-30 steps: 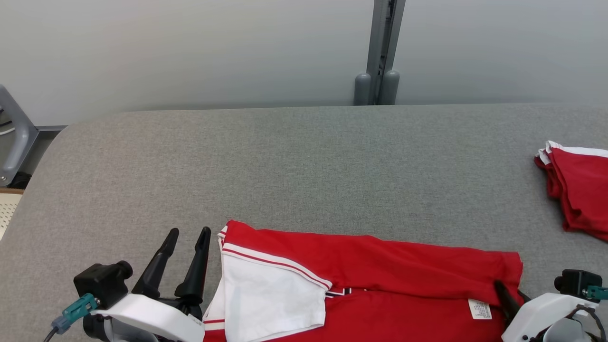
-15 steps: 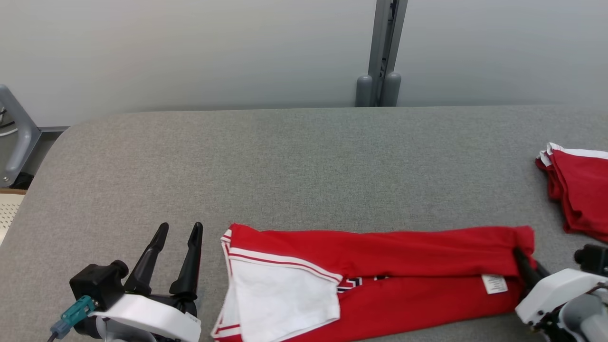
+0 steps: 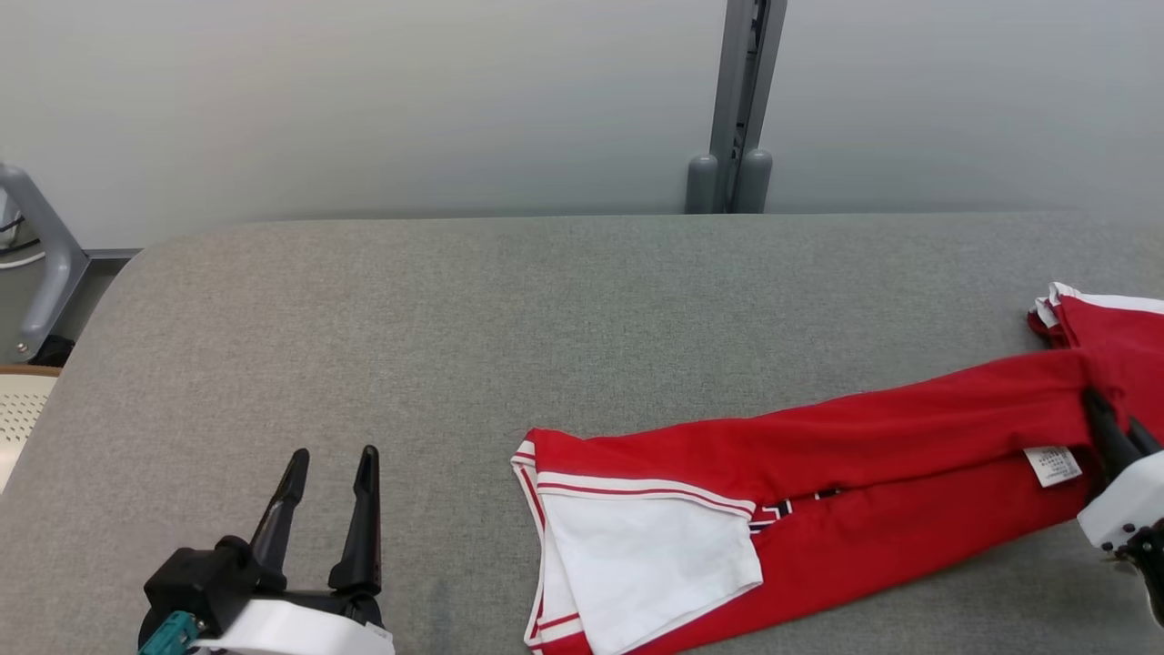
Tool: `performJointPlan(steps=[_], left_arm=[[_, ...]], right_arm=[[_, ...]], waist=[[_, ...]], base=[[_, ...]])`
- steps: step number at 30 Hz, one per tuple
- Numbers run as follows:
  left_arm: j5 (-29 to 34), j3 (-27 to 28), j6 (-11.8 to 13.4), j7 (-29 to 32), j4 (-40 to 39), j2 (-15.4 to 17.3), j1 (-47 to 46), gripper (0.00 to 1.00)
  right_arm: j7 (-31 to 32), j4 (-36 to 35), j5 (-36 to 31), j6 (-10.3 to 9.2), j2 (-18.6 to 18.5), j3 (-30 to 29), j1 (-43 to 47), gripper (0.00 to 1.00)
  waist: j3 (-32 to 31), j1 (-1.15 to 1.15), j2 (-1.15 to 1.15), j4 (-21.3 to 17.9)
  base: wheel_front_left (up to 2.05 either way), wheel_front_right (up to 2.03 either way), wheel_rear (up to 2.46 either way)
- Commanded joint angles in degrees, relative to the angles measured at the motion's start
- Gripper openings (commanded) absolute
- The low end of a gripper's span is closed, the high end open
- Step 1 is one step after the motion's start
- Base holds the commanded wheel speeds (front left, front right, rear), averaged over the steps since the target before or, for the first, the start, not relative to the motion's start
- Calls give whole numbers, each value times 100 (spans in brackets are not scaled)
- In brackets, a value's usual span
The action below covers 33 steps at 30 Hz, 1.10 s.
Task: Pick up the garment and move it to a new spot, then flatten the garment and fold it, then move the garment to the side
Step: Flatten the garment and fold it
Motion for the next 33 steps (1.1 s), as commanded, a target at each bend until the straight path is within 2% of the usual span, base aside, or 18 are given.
performJointPlan(steps=[1,11,20,25,33], left_arm=[[108,97,-86,-21,37,-75,69,100],[430,416,-524,-21,335,-476,159,100],[631,645,-805,-21,565,-638,134,100],[701,679,-890,-21,686,-703,36,100],[786,709,-998,-21,837,-743,-90,100]], right_arm=[[73,-142,-89,1,-39,-19,-78,0],[678,-1373,-196,1,304,-7,182,0],[1434,-2537,-85,1,1148,221,682,0],[1611,-2439,-84,2,1621,477,722,0],[1462,-1686,49,2,2134,937,369,0]], waist=[[-18,0,0,22],[-130,0,0,171],[-149,0,0,351],[-118,0,0,523],[-76,0,0,843]], base=[[0,0,0],[0,0,0],[0,0,0],[0,0,0],[0,0,0]])
